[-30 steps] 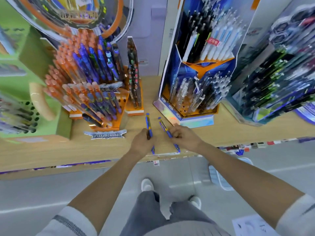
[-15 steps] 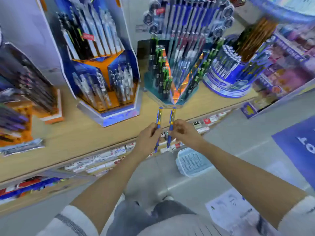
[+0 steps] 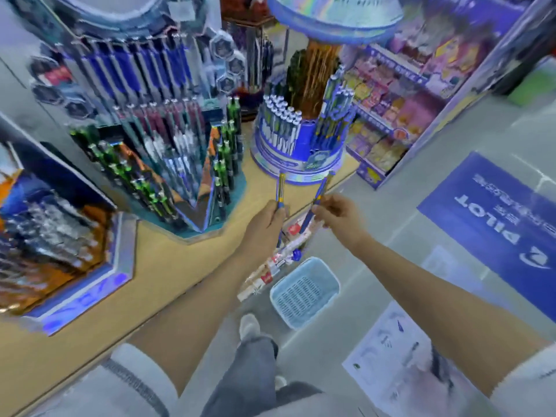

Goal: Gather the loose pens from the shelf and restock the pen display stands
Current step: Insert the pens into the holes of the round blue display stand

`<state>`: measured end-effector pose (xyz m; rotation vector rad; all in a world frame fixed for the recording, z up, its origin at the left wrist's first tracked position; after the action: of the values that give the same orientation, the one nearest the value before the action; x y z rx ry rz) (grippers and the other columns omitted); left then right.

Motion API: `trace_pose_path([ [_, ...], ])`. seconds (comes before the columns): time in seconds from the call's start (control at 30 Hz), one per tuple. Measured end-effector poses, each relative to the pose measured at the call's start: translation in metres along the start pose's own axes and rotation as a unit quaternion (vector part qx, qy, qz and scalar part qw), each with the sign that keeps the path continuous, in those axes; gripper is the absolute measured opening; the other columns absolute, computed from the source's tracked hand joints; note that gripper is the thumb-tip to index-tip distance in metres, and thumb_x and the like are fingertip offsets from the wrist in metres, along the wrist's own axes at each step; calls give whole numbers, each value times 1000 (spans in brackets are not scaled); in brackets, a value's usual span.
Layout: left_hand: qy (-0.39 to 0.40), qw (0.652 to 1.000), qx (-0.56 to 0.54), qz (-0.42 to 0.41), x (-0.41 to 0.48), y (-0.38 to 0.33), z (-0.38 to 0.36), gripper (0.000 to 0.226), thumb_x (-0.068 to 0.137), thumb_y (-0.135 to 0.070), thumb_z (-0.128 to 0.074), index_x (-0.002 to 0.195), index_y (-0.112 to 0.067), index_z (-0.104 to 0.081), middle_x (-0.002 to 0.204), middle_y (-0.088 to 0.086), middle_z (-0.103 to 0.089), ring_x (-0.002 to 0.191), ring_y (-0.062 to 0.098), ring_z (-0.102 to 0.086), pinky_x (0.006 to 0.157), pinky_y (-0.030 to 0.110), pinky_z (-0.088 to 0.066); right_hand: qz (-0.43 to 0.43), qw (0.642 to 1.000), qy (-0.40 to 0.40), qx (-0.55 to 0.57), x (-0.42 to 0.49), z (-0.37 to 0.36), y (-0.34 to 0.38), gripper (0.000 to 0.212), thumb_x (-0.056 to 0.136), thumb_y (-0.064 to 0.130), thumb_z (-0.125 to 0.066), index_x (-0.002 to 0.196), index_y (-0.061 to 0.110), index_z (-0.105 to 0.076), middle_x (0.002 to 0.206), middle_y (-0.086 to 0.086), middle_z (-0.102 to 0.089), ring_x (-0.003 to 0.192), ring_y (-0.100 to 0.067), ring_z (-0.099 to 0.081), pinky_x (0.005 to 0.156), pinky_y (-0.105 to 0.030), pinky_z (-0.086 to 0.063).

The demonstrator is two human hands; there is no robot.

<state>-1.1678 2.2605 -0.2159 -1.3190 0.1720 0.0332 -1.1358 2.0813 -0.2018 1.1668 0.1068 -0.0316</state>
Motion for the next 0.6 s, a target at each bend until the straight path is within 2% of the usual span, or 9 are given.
trace_pose_path([
  [0.03, 4, 1000, -5, -14, 15, -4, -2, 28, 91, -38, -35, 91, -17, -53, 110, 1, -63, 110, 13, -55, 95, 32, -41, 1, 1000, -19, 11, 12, 6, 3, 22, 87, 7, -67, 74, 17, -54, 72, -18, -58, 68, -21, -54, 62, -34, -43],
  [0.1, 7, 1000, 1, -25, 43, -12, -6, 29, 93, -34, -36, 94, -12, -55, 107, 0, -62, 108, 14, -55, 88, 29, -39, 3, 998, -59, 33, 37, 16, 6, 25, 88, 1, -65, 76, 19, -54, 69, -11, -57, 63, -15, -55, 59, -24, -43],
  [0.2, 0, 999, 3, -34, 76, -17, -10, 34, 89, -34, -35, 93, -9, -58, 84, 2, -58, 83, 19, -54, 77, 31, -39, -5, 993, -106, 50, 71, 28, 14, 22, 88, 0, -65, 77, 17, -55, 58, 5, -59, 53, -2, -56, 54, -17, -44],
  [0.27, 4, 999, -1, -34, 96, -20, -11, 37, 86, -35, -36, 91, -7, -59, 67, -3, -52, 68, 17, -50, 74, 35, -42, -3, 989, -142, 50, 91, 36, 19, 17, 87, 1, -66, 80, 13, -57, 57, 8, -60, 54, -3, -57, 57, -21, -46],
  [0.37, 24, 999, 1, -25, 124, -20, -12, 23, 89, -32, -41, 82, -17, -56, 59, -7, -46, 59, 13, -48, 68, 37, -41, -2, 980, -195, 45, 117, 41, 28, 23, 86, 7, -69, 75, 21, -56, 65, 1, -59, 64, -16, -58, 65, -39, -50],
  [0.43, 30, 999, 4, -21, 137, -16, -11, 16, 93, -25, -46, 81, -19, -54, 57, -8, -46, 58, 11, -48, 64, 37, -39, 3, 975, -219, 30, 131, 43, 31, 25, 85, 9, -70, 73, 26, -56, 66, 6, -59, 62, -11, -59, 69, -44, -52],
  [0.5, 36, 999, 6, -22, 147, -13, -10, 15, 96, -20, -48, 83, -14, -54, 58, -7, -45, 57, 12, -48, 63, 39, -42, 15, 976, -219, 14, 142, 43, 35, 17, 85, 15, -71, 77, 25, -60, 70, 5, -62, 66, -13, -62, 70, -46, -55],
  [0.6, 42, 999, 0, -18, 157, -13, -11, 15, 97, -15, -50, 88, -8, -59, 76, -7, -54, 72, 12, -53, 69, 32, -42, 17, 974, -227, 7, 153, 44, 37, 7, 86, 24, -71, 85, 22, -64, 77, -1, -67, 74, -23, -65, 70, -45, -57],
])
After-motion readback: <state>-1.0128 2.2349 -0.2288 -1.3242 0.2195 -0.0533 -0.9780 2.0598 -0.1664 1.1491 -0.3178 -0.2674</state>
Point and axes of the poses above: each hand's wrist, its own x-axis towards the middle knuckle, its own z-axis out of the back of the hand, y = z × x, the point moved 2 cm from there along x, towards the middle knuckle
